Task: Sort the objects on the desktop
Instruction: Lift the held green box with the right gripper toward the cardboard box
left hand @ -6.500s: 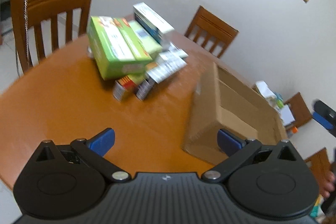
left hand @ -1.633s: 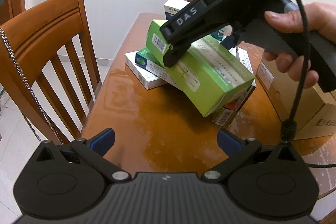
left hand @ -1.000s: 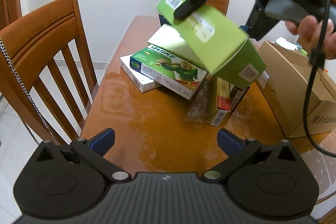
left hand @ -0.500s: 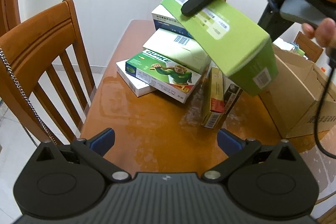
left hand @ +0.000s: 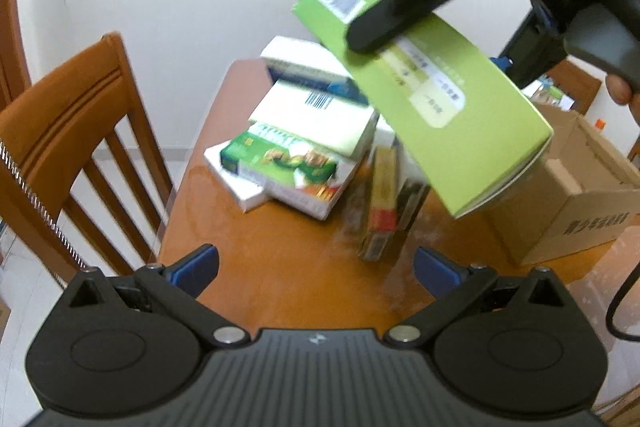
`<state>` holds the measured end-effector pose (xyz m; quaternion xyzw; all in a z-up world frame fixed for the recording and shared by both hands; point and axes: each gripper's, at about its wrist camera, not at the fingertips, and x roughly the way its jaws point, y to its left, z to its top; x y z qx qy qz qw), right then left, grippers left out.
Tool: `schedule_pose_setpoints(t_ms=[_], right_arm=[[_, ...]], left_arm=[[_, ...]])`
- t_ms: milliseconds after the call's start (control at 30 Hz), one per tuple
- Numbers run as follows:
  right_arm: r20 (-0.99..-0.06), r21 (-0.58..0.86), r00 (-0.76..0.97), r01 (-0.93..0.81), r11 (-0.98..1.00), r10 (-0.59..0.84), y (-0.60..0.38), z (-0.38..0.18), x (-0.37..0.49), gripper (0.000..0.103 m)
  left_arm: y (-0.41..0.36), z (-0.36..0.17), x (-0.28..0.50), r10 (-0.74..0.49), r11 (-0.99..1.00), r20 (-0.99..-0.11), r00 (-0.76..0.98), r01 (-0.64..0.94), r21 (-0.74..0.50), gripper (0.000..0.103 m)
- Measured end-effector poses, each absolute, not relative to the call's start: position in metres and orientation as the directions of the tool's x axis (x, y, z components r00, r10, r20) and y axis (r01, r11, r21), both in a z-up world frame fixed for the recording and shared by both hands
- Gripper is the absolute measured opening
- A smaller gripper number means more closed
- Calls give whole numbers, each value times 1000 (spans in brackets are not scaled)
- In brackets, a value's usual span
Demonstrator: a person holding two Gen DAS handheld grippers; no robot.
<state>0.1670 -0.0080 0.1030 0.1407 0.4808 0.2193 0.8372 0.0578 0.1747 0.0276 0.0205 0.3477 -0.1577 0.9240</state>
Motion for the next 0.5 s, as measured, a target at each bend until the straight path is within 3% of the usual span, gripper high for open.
schedule_pose_setpoints(t_ms=[167, 500], right_arm=[[-698, 437, 542, -194, 878, 468, -55, 130, 145, 94], [-665, 437, 628, -111, 892, 404, -161, 142, 107, 94]], left_arm=[[148, 50, 54, -329, 930, -611, 720, 360, -75, 103], [62, 82, 41, -344, 910, -622, 704, 412, -37, 103]])
